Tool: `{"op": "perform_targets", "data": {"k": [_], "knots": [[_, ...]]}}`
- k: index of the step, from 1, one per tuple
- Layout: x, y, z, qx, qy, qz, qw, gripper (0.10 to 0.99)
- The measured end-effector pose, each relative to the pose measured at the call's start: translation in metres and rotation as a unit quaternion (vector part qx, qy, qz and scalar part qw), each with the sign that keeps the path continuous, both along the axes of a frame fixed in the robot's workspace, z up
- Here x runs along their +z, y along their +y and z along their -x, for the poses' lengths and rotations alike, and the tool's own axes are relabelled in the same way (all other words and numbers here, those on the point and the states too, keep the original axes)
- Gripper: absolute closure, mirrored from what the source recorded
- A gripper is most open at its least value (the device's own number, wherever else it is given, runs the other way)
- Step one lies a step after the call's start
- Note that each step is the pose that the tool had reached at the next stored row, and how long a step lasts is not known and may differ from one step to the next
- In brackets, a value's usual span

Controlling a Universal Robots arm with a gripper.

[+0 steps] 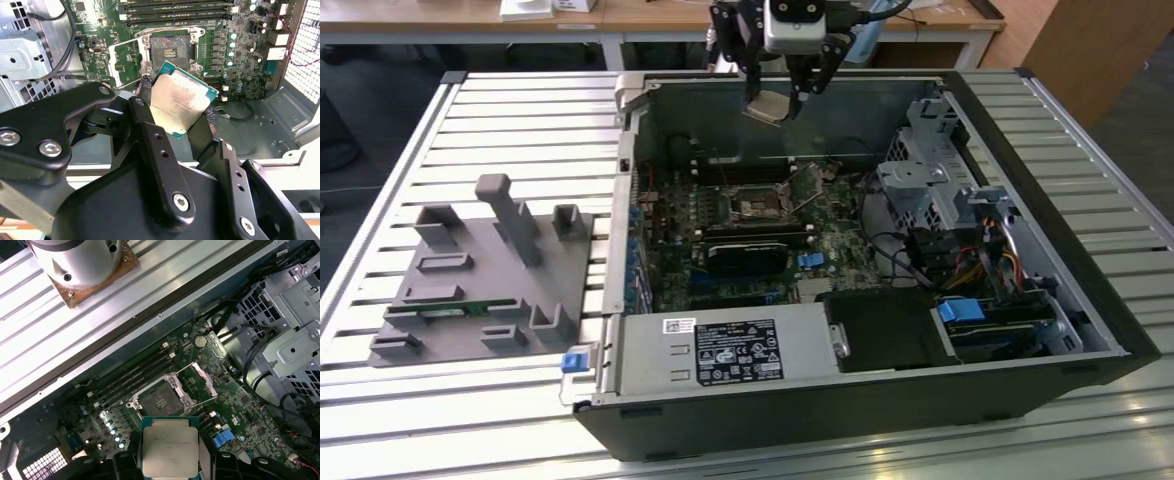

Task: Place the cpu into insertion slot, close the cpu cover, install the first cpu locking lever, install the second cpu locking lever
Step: 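Place the cpu into insertion slot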

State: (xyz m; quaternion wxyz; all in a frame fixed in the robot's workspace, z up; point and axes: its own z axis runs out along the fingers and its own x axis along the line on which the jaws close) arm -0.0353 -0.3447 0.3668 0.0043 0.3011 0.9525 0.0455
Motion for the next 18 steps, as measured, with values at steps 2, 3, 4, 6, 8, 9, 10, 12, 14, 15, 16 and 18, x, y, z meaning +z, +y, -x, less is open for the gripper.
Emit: {"op": "perform_targets", "data": {"k": [2,3,4,6,8,9,10,12,14,15,16,18], "knots": [[0.0000,0.0000,0.0000,-0.005,0.0000,0.0000,1.0000,0.549],[0.0000,0.0000,0.0000,-0.007,0.0000,0.0000,1.0000,0.549],[0.0000,0.0000,0.0000,-0.009,0.0000,0.0000,1.0000,0.549],[0.0000,0.0000,0.0000,-0.014,0.0000,0.0000,0.9999,0.549],[0.0000,0.0000,0.0000,-0.020,0.0000,0.0000,0.9998,0.549],[0.0000,0.0000,0.0000,-0.022,0.0000,0.0000,0.9998,0.549],[0.0000,0.0000,0.0000,-0.025,0.0000,0.0000,0.9997,0.549],[-0.0001,0.0000,0.0000,-0.030,0.0000,0.0000,0.9996,0.549],[-0.0001,0.0000,0.0000,-0.034,0.0000,0.0000,0.9994,0.549],[-0.0001,0.0000,0.0000,-0.037,0.0000,0.0000,0.9993,0.549],[-0.0001,0.0000,0.0000,-0.039,0.0000,0.0000,0.9992,0.549],[-0.0001,0.0000,0.0000,-0.043,0.0000,0.0000,0.9991,0.549]]}}
